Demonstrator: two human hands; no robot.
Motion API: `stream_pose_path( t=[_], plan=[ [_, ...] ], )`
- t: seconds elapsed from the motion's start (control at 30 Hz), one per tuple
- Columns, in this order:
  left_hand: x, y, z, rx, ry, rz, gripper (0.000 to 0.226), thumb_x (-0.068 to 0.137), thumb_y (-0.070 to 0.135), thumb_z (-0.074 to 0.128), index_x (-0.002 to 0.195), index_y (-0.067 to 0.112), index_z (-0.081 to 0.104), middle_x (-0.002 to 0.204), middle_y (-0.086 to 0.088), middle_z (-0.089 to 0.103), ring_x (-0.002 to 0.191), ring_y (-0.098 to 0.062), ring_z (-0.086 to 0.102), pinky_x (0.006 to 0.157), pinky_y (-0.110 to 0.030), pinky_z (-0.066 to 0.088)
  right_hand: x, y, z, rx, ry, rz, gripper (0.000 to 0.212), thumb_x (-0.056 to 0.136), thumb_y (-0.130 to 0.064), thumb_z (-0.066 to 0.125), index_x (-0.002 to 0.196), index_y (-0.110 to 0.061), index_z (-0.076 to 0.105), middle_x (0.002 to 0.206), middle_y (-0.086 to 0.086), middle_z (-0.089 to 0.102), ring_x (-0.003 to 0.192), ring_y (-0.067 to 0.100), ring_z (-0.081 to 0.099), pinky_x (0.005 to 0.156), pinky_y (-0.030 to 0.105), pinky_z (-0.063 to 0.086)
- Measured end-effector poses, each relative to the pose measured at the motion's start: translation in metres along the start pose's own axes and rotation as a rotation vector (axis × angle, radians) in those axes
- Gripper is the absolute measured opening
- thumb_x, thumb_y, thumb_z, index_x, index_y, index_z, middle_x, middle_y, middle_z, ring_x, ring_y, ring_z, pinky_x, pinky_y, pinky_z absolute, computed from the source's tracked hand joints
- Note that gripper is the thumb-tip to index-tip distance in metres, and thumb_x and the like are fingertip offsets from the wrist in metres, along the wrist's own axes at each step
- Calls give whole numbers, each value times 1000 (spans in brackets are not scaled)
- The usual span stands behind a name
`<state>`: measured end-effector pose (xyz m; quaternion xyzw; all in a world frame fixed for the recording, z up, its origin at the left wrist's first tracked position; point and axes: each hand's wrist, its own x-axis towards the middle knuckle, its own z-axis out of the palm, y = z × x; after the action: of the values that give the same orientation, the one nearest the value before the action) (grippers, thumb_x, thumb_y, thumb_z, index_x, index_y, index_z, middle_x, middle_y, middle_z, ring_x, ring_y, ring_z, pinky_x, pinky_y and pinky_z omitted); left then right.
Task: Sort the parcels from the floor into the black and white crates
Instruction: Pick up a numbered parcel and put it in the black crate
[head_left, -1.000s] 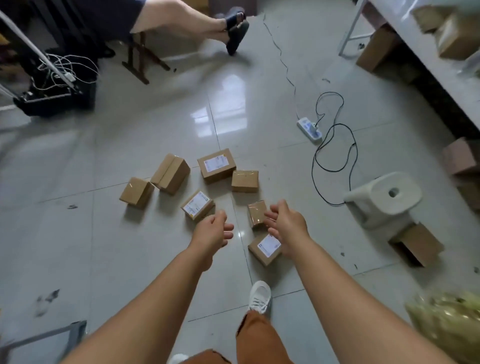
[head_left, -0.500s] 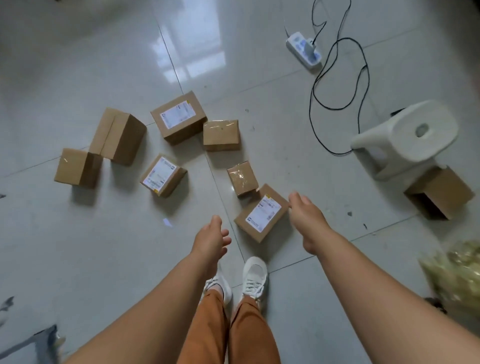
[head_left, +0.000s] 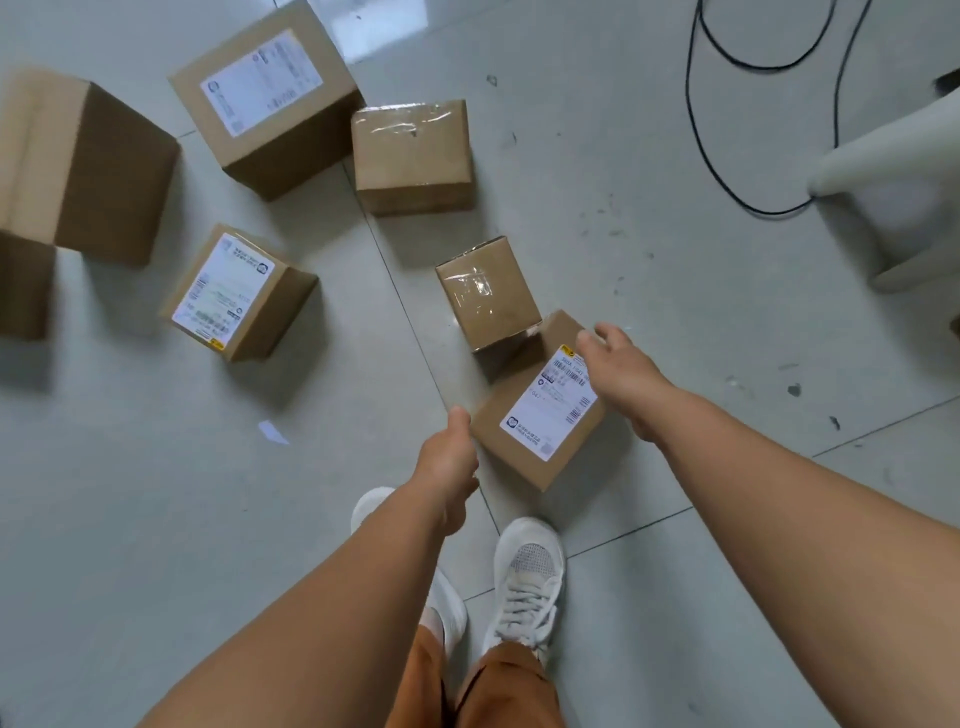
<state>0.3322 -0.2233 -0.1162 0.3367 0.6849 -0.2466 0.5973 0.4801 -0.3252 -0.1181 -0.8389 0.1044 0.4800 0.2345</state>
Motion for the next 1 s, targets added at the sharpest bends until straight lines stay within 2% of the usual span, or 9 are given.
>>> stream_pose_path(
  t=[0.13, 0.2, 0.27, 0.37, 0.53, 0.7, 0.8, 0.9, 1.0],
  plan=[
    [33, -3, 7, -37, 0, -35, 47, 97, 51, 33, 130, 19, 42, 114, -1, 46, 100, -22, 47, 91, -33, 40, 45, 8, 9, -132, 73, -34, 60, 96, -46, 32, 152, -26, 22, 159, 0, 22, 144, 27, 23, 115, 48, 23],
    [46, -2, 10, -102, -12, -53, 55, 96, 51, 34, 137, 14, 42, 121, -2, 50, 101, -21, 48, 89, -33, 41, 59, 11, 12, -173, 54, -49, 61, 96, -48, 31, 152, -27, 20, 159, -1, 20, 145, 26, 21, 116, 49, 20],
    [55, -1, 13, -188, -20, -56, 52, 96, 49, 35, 129, 11, 48, 103, -2, 59, 91, -18, 52, 83, -32, 44, 67, 14, 16, -168, 17, -44, 62, 94, -52, 31, 152, -31, 19, 158, 0, 24, 144, 27, 23, 115, 49, 21],
    [50, 1, 19, -260, -38, -45, 43, 98, 50, 33, 107, 13, 51, 80, 0, 57, 74, -14, 55, 70, -28, 45, 63, 17, 16, -180, 19, -48, 61, 90, -57, 29, 147, -35, 27, 154, 4, 27, 139, 31, 30, 113, 52, 25],
    [13, -5, 14, -284, 6, -51, 41, 98, 52, 32, 109, 15, 46, 86, -4, 58, 87, -19, 59, 83, -33, 43, 19, 19, -9, -36, 70, 57, 64, 87, -67, 28, 144, -39, 32, 145, 5, 24, 130, 33, 36, 108, 53, 31],
    [-60, 1, 7, -228, -11, -36, 55, 97, 57, 27, 120, 15, 52, 97, -8, 61, 101, -24, 55, 85, -38, 42, -51, 9, -50, 171, 109, 161, 70, 85, -73, 28, 133, -25, 43, 132, 8, 39, 106, 29, 50, 88, 44, 47],
    [-110, 11, -2, -226, -17, 28, 51, 99, 54, 23, 112, 17, 55, 96, -9, 63, 96, -23, 56, 83, -37, 43, -92, -6, -77, 287, 134, 169, 74, 87, -72, 30, 136, -17, 40, 135, 13, 44, 112, 31, 51, 86, 41, 47],
    [-159, 25, -16, -327, -11, 107, 51, 100, 49, 22, 96, 16, 61, 88, -5, 63, 82, -19, 56, 82, -39, 43, -134, -25, -103, 362, 156, 152, 77, 92, -67, 29, 144, -11, 36, 144, 9, 41, 129, 29, 41, 99, 41, 35],
    [-206, 36, -34, -398, 27, 180, 58, 99, 53, 19, 83, 15, 59, 88, -4, 62, 88, -20, 57, 88, -45, 47, -173, -45, -122, 396, 155, 107, 82, 87, -75, 25, 137, -13, 48, 137, 8, 51, 123, 28, 48, 93, 39, 36]
  ],
)
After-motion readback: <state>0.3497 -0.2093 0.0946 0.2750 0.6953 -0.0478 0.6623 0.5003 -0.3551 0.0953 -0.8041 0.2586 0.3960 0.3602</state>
